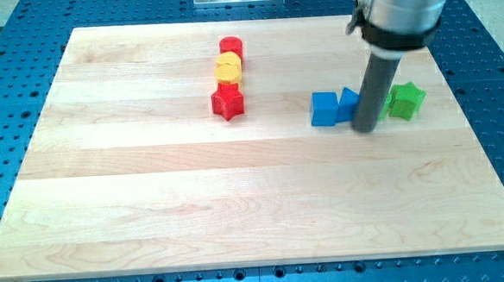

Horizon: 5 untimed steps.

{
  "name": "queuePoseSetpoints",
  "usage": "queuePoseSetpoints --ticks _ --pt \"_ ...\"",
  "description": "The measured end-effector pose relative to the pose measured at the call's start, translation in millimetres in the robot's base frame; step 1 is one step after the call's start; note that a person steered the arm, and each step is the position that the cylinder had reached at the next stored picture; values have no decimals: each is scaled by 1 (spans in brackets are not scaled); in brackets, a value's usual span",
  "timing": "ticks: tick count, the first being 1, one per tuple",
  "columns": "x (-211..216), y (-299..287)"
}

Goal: Nudge the red star bottom a little bit

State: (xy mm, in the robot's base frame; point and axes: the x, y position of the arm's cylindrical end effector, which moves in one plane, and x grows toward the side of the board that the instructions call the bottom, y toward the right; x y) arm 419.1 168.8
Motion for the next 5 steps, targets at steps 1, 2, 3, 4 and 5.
queuePoseSetpoints --ticks 1,2,3,4,5 --pt "-30 23" --pt "-30 23" --pt "-9 18" --pt "-5 17" --pt "-50 17"
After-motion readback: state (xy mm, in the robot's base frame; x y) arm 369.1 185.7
